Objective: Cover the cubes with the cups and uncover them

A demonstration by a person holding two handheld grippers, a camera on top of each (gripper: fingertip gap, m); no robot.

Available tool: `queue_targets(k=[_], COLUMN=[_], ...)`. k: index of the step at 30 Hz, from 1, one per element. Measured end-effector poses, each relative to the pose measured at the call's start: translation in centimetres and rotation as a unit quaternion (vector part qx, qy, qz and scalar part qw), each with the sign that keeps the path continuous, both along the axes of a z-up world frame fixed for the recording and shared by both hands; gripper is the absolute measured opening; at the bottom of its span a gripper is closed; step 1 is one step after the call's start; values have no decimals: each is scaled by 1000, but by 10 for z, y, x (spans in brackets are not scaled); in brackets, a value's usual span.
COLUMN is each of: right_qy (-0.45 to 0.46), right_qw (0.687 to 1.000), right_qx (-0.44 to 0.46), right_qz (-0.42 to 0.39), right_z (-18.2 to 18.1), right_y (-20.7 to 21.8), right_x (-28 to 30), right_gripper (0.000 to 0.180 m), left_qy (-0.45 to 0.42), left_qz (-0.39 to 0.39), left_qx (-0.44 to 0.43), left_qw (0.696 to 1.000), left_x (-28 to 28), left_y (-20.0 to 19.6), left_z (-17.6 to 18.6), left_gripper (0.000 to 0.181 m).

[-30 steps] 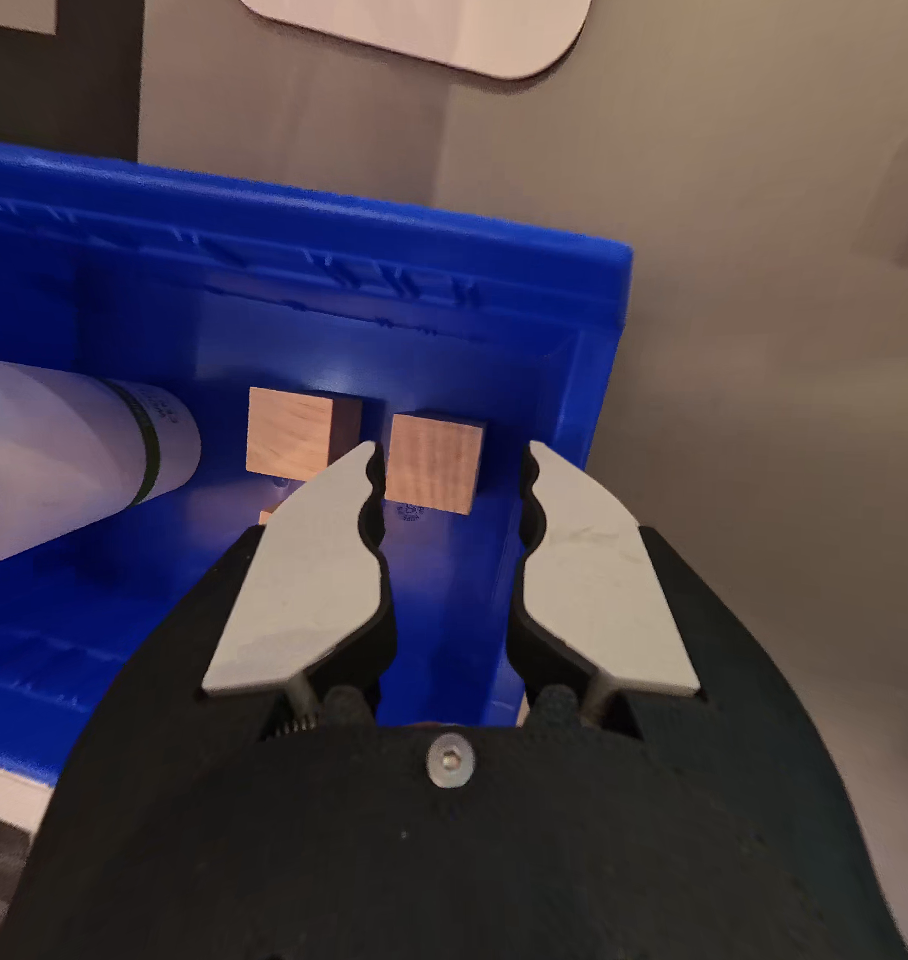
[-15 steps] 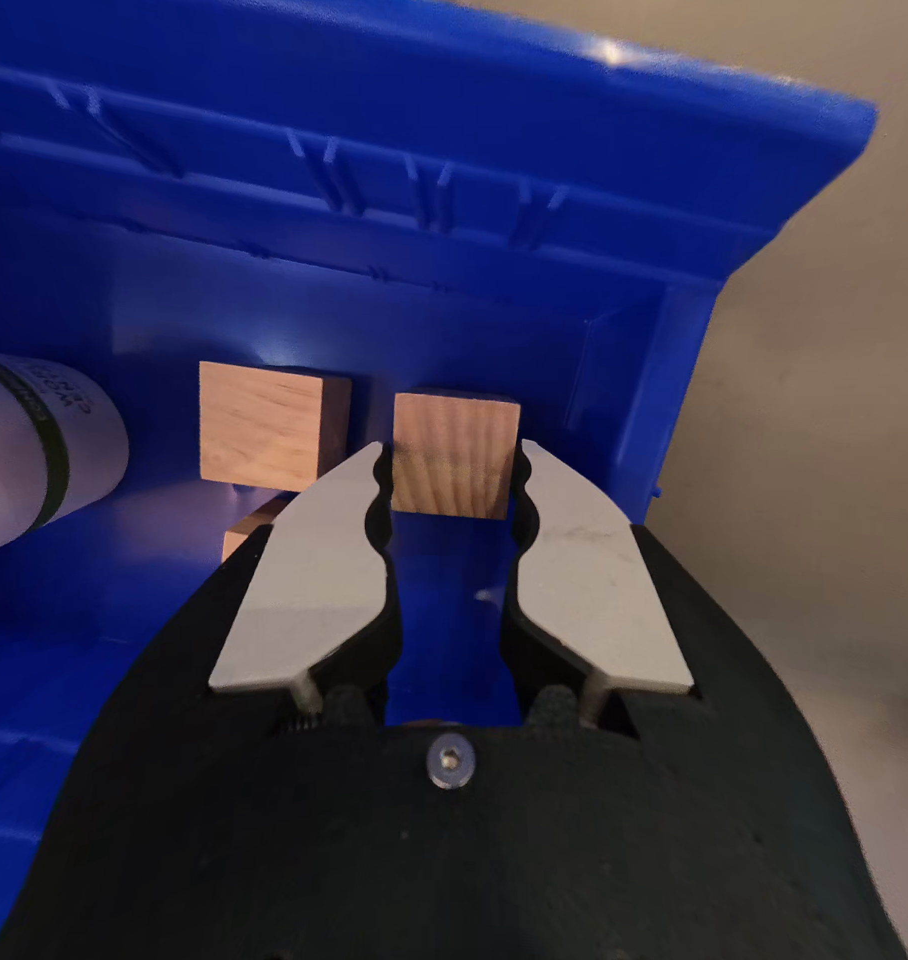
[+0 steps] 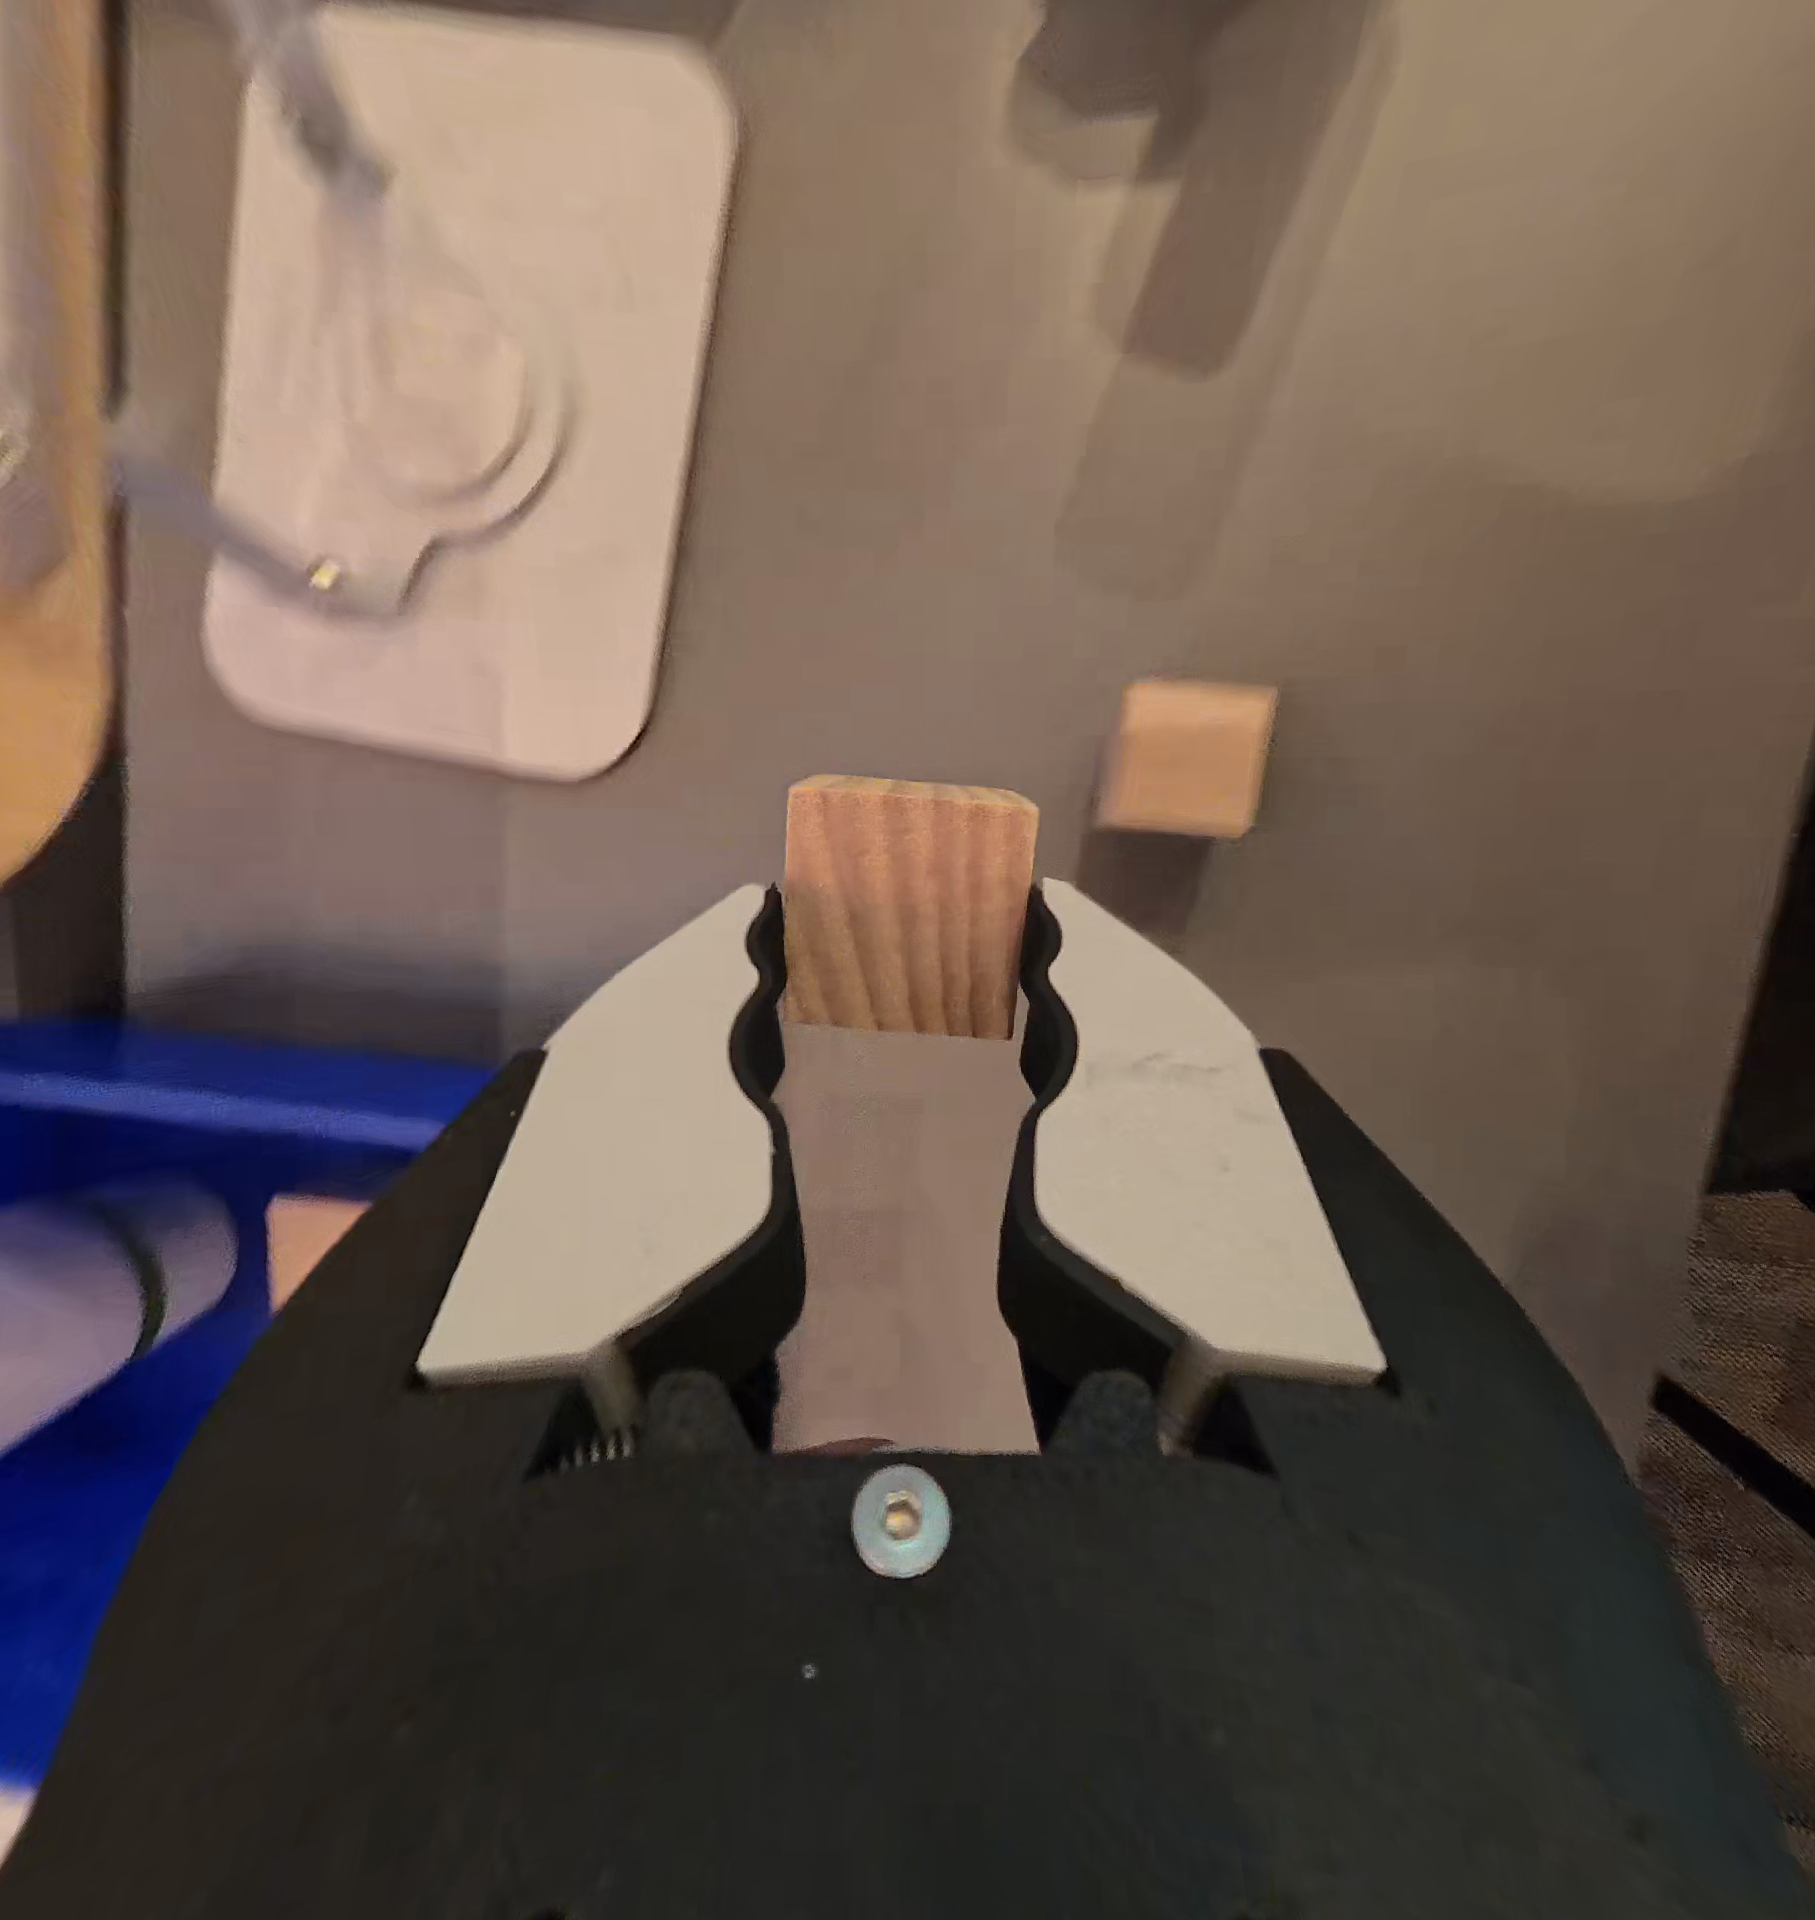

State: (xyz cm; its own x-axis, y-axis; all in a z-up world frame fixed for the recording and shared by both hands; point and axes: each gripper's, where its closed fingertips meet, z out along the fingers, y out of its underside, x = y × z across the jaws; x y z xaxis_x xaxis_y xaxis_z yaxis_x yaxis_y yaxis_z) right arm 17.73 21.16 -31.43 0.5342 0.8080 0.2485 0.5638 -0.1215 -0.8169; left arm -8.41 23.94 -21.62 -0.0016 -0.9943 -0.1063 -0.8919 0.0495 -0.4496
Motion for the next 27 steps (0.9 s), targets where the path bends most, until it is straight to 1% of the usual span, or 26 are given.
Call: queue_targets(k=[1, 5, 8, 11, 16, 17, 23, 27], right_qy=[-4, -21, -18, -12, -9, -8, -4, -5], right_qw=[1000, 1000, 1000, 1000, 1000, 1000, 1000, 1000], right_qx=[2, 11, 15, 13, 12, 12, 9, 8], right_qz=[-1, -6, -13, -18, -15, -15, -14, -14], right_z=[-1, -4, -2, -1, -1, 0, 0, 0], right_y=[-4, -14, -17, -16, -16, -16, -16, -15], right_x=[4, 17, 24, 27, 28, 28, 28, 28], right_gripper=[1, 1, 1, 1, 1, 1, 1, 1], left_qy=[1, 18, 46, 55, 74, 74, 76, 77], left_qz=[-14, -55, -72, -77, -83, -88, -53, -57], left_qx=[-6, -20, -18, -42, -47, -47, -47, -57], left_qw=[1000, 998, 996, 995, 993, 992, 995, 994], left_x=[17, 75, 104, 125, 138, 138, 134, 133], left_y=[-14, -51, -62, -73, -82, -83, -73, -76], left_z=[-2, -17, -36, -56, -80, -83, -96, -106], left_gripper=[43, 43, 43, 43, 43, 43, 43, 43])
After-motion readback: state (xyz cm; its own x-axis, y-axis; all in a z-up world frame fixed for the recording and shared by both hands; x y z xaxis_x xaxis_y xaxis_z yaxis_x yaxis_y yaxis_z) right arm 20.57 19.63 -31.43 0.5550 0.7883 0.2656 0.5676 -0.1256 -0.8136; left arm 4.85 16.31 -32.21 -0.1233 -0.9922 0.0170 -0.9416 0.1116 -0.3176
